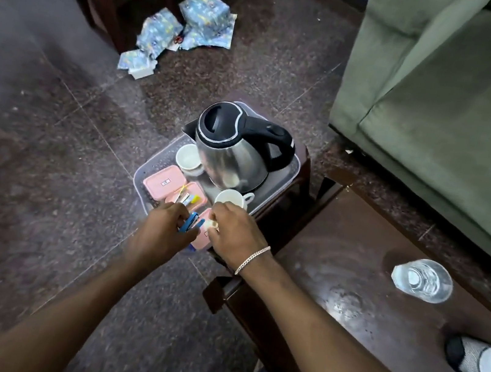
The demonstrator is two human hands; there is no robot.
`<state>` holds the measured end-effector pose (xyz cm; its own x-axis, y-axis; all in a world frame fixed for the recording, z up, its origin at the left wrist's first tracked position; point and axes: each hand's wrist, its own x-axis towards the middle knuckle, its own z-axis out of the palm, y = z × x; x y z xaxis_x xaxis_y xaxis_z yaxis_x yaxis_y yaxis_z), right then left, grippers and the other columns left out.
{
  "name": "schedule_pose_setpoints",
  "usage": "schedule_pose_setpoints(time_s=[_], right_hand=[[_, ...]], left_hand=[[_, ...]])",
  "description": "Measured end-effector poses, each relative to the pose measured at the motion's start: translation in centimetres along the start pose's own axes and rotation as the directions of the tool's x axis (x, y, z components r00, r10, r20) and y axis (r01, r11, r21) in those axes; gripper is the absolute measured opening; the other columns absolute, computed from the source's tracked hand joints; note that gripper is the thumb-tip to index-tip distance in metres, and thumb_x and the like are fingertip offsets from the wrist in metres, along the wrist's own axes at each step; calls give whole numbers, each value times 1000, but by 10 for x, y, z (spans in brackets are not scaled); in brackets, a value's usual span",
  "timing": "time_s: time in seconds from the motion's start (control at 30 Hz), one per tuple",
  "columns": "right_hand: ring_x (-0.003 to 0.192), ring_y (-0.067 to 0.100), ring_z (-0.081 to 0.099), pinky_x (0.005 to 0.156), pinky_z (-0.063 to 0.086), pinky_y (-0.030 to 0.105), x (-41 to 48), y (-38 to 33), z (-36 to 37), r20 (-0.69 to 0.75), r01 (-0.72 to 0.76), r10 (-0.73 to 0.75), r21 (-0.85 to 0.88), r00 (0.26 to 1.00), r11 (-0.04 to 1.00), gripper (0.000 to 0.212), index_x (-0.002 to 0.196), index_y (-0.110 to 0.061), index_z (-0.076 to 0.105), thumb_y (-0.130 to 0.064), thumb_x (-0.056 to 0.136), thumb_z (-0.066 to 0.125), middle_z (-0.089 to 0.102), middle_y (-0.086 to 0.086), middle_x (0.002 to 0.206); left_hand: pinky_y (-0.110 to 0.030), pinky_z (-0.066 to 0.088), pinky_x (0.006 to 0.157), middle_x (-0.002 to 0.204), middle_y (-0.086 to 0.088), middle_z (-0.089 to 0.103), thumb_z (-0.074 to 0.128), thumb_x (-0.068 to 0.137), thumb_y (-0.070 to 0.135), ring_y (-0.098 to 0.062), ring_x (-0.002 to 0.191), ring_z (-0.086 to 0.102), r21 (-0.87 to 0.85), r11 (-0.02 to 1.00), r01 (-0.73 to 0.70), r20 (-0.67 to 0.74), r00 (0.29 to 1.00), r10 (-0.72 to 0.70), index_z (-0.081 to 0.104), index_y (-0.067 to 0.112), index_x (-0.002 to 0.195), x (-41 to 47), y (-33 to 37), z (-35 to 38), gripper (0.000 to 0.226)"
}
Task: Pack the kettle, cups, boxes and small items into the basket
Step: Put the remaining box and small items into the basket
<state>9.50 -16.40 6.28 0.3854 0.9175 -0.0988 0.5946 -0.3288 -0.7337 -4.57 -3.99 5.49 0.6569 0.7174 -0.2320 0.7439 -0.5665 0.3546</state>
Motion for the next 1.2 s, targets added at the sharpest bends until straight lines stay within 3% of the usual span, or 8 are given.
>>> schedule_pose_setpoints(time_s=[0.07, 0.17, 0.33, 0.5, 0.8, 1.03, 1.1, 1.2], right_hand=[[97, 35, 58, 85, 48, 41, 3, 1, 13, 19, 16, -14, -83, 1000, 996, 29, 109, -4, 59, -12, 83, 68, 64, 16, 101], [98, 35, 56, 90, 46, 44, 5, 7, 26, 24, -8, 12, -157, 1000, 988, 23, 104, -5, 60, -12, 84, 67, 64, 16, 102], [96, 33, 57, 90, 47, 43, 11, 8, 38, 3, -9, 10, -243, 1000, 970, 18, 98, -8, 61, -13, 83, 68, 64, 14, 99], [91, 35, 59, 84, 49, 47, 15, 8, 41, -44, -23, 14, -222, 999, 975, 35, 111, -6, 60, -16, 80, 74, 66, 14, 96], [94, 32, 61, 83, 49, 42, 4, 17, 38, -81, -22, 9, -166, 997, 986, 39, 112, -10, 61, -18, 78, 76, 67, 10, 99], [95, 29, 60, 86, 50, 43, -24, 37, 5, -205, -49, 44, -21, 978, 999, 39, 110, -10, 61, -19, 76, 79, 62, 8, 103], [89, 19, 59, 84, 52, 34, -45, 49, -8, -280, -101, 119, 80, 953, 992, 37, 110, -13, 61, -20, 78, 78, 60, 2, 103], [75, -4, 47, 75, 47, 16, -89, 74, -27, -348, -170, 214, 154, 913, 973, 32, 109, -19, 62, -22, 81, 78, 50, -13, 96]], left_hand=[[-15, 30, 53, 80, 7, 57, 89, 75, 27, -13, 66, 52, -17, 1000, 19, 18, 1000, -19, 66, 16, 89, 0, -5, 4, 29], [-28, 34, 57, 84, 4, 59, 88, 77, 30, -19, 71, 56, -21, 999, 34, 49, 998, -33, 63, 16, 90, -2, -8, 11, 31], [-32, 34, 59, 87, -5, 66, 83, 83, 37, -28, 76, 62, 9, 997, 70, 17, 997, -71, 59, 13, 89, 1, -8, 21, 34], [-33, 41, 60, 91, -9, 71, 83, 83, 37, -27, 75, 64, -25, 990, 142, -40, 989, -143, 59, 15, 98, 2, -8, 24, 36], [-39, 52, 70, 111, -14, 71, 91, 74, 35, -35, 96, 69, -45, 993, 112, 30, 993, -111, 52, 18, 121, -5, -4, 19, 64], [-46, 54, 85, 123, -15, 58, 83, 81, 16, -35, 103, 62, -100, 994, -43, -57, 998, 37, 52, 10, 127, -10, 19, 2, 56], [-40, 51, 81, 112, -7, 55, 77, 82, 14, -25, 94, 57, -122, 978, -171, -109, 981, 158, 54, 10, 122, -16, 37, 0, 46], [-23, 46, 72, 104, 3, 51, 73, 84, 26, -10, 85, 52, -164, 927, -338, -60, 941, 333, 58, 14, 119, -28, 72, 5, 41]])
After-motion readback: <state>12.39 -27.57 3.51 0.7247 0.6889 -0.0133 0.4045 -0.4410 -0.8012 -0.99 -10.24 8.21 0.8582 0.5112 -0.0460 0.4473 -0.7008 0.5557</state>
